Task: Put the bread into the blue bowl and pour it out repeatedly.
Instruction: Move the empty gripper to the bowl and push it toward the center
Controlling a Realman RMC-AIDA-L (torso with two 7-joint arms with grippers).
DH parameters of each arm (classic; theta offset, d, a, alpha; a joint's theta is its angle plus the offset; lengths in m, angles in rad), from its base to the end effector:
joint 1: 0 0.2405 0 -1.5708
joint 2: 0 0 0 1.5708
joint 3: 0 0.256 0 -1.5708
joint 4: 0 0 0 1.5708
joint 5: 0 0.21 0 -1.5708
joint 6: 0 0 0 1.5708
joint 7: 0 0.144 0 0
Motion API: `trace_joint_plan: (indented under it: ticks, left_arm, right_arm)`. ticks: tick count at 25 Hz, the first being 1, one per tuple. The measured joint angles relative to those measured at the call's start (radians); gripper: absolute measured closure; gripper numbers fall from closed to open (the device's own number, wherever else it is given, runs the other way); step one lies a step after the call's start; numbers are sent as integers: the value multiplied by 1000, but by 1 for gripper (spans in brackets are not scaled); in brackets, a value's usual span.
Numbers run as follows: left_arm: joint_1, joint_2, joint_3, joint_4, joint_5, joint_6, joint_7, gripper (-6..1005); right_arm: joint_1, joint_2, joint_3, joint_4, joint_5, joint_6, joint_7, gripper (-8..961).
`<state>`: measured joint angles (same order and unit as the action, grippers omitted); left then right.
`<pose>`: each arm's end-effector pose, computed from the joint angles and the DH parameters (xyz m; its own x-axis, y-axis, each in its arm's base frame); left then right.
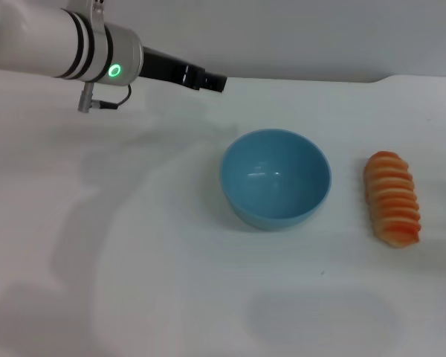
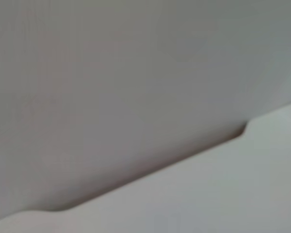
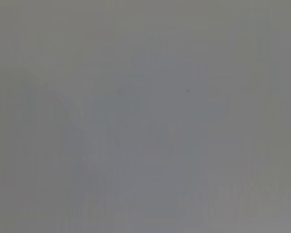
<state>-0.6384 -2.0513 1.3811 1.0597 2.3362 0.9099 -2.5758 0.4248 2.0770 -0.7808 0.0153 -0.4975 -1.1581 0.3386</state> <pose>-0.1818 0.4253 -0.0114 0.7173 0.6240 0.3100 0.6818 -0.5365 -0.4974 0.3834 0.3089 0.0164 0.6033 -0.0297 -0.7970 -0.7931 0.0834 -0.6034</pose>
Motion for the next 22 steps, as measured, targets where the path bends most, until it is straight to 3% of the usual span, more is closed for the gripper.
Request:
trace_joint_plan:
  ticks: [8,22]
  left_arm:
    - [-4,-7,4,-39,-6,116,9,138]
    - [-32,-10,75,-150,-97,107,24,140]
  right_arm:
    - [-1,1,0,2,-2,0,-1,303]
    - [-5,2,0,6,-4,0,-2,311]
